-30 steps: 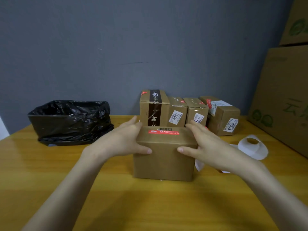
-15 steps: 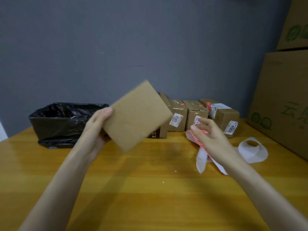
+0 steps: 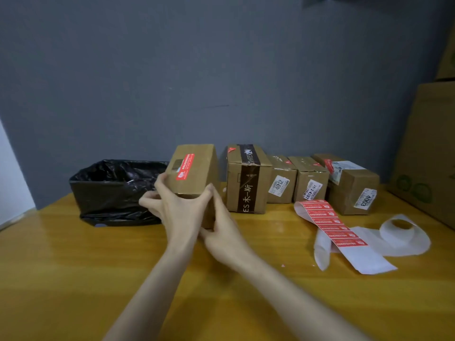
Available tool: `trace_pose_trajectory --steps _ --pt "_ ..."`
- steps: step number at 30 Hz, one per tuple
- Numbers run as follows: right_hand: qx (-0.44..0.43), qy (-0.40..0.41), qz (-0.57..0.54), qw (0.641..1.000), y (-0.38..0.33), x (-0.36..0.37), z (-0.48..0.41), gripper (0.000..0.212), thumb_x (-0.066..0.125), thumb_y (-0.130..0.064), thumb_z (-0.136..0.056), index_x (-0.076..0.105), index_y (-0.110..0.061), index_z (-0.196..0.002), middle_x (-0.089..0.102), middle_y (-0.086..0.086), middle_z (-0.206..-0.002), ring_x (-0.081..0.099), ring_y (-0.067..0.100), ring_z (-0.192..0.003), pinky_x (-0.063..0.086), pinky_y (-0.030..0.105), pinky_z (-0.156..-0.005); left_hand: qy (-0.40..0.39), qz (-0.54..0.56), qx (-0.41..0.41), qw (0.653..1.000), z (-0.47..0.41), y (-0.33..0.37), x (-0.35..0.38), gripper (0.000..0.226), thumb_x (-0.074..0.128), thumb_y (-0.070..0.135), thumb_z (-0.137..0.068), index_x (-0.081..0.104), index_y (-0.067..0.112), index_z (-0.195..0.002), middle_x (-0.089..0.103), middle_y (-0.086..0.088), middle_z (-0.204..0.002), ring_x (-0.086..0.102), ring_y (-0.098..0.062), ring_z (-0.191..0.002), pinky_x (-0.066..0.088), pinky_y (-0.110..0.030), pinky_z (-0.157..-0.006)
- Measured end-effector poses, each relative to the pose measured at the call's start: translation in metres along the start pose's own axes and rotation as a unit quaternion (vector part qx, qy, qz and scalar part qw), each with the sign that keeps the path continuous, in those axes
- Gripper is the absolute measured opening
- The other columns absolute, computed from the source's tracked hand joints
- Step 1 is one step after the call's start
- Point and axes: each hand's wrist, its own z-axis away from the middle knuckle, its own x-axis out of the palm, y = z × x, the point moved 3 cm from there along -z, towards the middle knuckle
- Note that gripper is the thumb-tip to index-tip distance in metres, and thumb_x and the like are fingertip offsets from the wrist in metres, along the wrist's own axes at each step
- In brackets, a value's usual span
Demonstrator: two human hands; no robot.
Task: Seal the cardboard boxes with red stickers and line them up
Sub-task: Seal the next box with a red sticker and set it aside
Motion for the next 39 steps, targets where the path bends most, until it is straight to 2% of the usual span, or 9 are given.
trace_pose_trajectory --steps 5,13,18,20,23,26,30,33,39 --pt "0.029 0.035 -0.003 0.999 0.016 0.003 -0.017 0.083 0.058 -0.014 -0.090 0.002 -0.028 -0.149 0.016 -0.010 -0.155 0.015 0.002 -0.139 0.017 0.021 -0.113 -0.045 -0.037 0.012 0.998 -0.014 -0.012 0.013 0.085 0.079 0.038 -0.065 0.034 0.021 -0.134 0.017 -0.001 -0.113 0.034 -0.024 -0.115 0.039 -0.028 -0.091" --pt "0.096 0.062 -0.004 0.993 0.039 -0.001 -0.054 0.079 0.061 -0.017 -0.088 0.011 -0.026 -0.148 0.038 -0.002 -0.146 0.037 0.015 -0.134 0.034 0.027 -0.108 -0.100 -0.103 -0.011 0.990 -0.041 -0.027 0.052 0.077 0.074 0.042 -0.071 0.036 0.014 -0.133 0.021 -0.010 -0.123 0.034 -0.031 -0.117 0.034 -0.027 -0.082" --pt "0.114 0.081 -0.001 0.990 0.051 -0.001 -0.065 0.071 0.061 -0.017 -0.089 0.021 -0.025 -0.147 0.042 -0.002 -0.143 0.037 0.018 -0.133 0.035 0.033 -0.109 -0.101 -0.065 -0.012 0.993 -0.044 -0.042 0.062 0.092 0.074 0.037 -0.076 0.018 0.012 -0.144 0.021 -0.014 -0.131 0.032 -0.033 -0.122 0.036 -0.034 -0.096" --pt "0.119 0.114 0.040 0.986 0.056 -0.002 -0.063 0.058 0.057 -0.017 -0.091 0.031 -0.018 -0.142 0.043 0.000 -0.140 0.039 0.018 -0.131 0.035 0.026 -0.106 -0.102 -0.056 -0.014 0.993 -0.040 -0.050 0.062 0.098 0.073 0.032 -0.078 0.007 0.014 -0.148 0.018 -0.015 -0.138 0.029 -0.035 -0.127 0.034 -0.037 -0.100" --pt "0.116 0.164 0.085 0.976 0.060 -0.003 -0.056 0.025 0.050 -0.010 -0.093 0.045 -0.013 -0.117 0.047 0.004 -0.124 0.049 0.012 -0.105 0.037 0.000 -0.075 -0.104 -0.049 -0.015 0.993 -0.035 -0.062 0.062 0.105 0.074 0.022 -0.078 -0.002 0.018 -0.149 0.014 -0.017 -0.144 0.028 -0.037 -0.130 0.033 -0.038 -0.101" --pt "0.108 0.179 0.070 0.975 0.062 0.001 -0.055 0.013 0.044 -0.005 -0.094 0.045 -0.013 -0.105 0.042 0.004 -0.118 0.045 0.003 -0.085 0.034 -0.004 -0.066 -0.120 -0.067 -0.023 0.990 -0.033 -0.073 0.065 0.109 0.074 0.018 -0.078 -0.009 0.018 -0.149 0.012 -0.019 -0.146 0.028 -0.037 -0.131 0.032 -0.037 -0.102" --pt "0.124 0.186 0.030 0.974 0.061 0.008 -0.060 0.017 0.043 -0.013 -0.097 0.043 -0.012 -0.114 0.037 0.003 -0.121 0.046 0.007 -0.089 0.036 0.001 -0.065 -0.147 -0.106 -0.025 0.983 -0.037 -0.081 0.073 0.098 0.064 0.014 -0.086 -0.011 0.015 -0.149 0.008 -0.019 -0.150 0.027 -0.035 -0.133 0.030 -0.040 -0.106" --pt "0.144 0.192 0.022 0.971 0.060 0.011 -0.064 0.030 0.043 -0.019 -0.097 0.038 -0.011 -0.126 0.030 0.005 -0.131 0.051 0.013 -0.100 0.037 0.011 -0.077 -0.141 -0.084 -0.044 0.985 -0.041 -0.082 0.077 0.081 0.055 0.011 -0.091 0.000 0.015 -0.150 0.010 -0.017 -0.151 0.024 -0.035 -0.134 0.029 -0.040 -0.107" --pt "0.145 0.176 0.022 0.973 0.063 0.016 -0.070 0.048 0.042 -0.018 -0.097 0.027 -0.008 -0.142 0.026 0.007 -0.144 0.044 0.020 -0.125 0.036 0.026 -0.104 -0.124 -0.244 -0.003 0.962 -0.047 -0.082 0.082 0.084 0.057 0.017 -0.091 -0.003 0.010 -0.149 0.021 -0.020 -0.142 0.027 -0.033 -0.127 0.034 -0.037 -0.096"
